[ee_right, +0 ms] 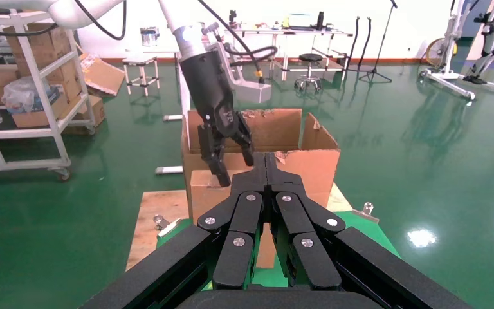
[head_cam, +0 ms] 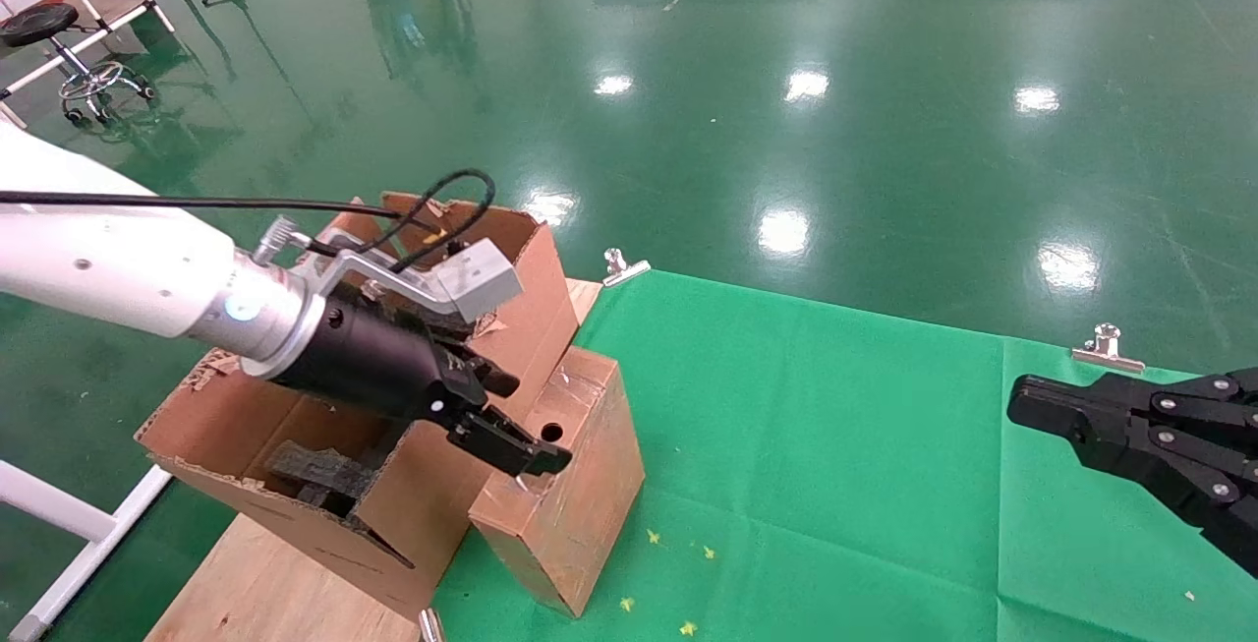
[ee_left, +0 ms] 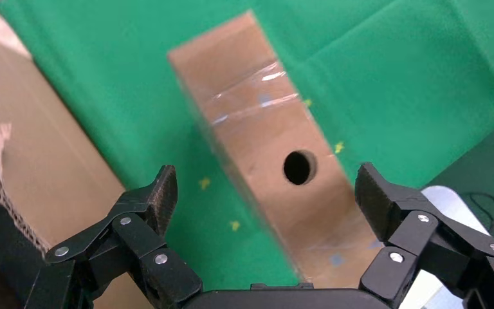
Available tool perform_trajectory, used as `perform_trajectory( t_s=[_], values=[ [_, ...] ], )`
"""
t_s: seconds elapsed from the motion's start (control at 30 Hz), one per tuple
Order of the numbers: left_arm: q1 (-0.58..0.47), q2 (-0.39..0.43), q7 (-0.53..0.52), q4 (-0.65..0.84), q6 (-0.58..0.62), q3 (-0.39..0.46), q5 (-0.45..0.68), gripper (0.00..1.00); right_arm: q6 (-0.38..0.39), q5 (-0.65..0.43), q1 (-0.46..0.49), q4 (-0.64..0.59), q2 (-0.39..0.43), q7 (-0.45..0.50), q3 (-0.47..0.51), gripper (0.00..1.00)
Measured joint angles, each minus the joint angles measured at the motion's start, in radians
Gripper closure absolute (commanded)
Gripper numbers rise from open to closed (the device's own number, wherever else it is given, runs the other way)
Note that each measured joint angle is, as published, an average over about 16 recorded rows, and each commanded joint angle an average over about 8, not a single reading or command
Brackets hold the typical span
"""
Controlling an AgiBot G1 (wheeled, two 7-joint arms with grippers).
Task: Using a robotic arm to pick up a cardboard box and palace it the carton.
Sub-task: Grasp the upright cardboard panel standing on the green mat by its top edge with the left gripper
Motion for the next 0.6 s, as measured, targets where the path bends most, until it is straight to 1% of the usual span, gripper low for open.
perform_trajectory(
  t_s=[0.3,0.6],
  values=[
    [-0.040,0.036,-0.073,-0.004,-0.017,0.077,0.022,0.00,0.000,0.000,0.000,0.000,0.000,0.000,0.000,1.00],
    [-0.058,0.056,-0.062,-0.003,-0.016,0.118,-0.022,0.00,0.000,0.000,0.000,0.000,0.000,0.000,0.000,1.00]
  ],
)
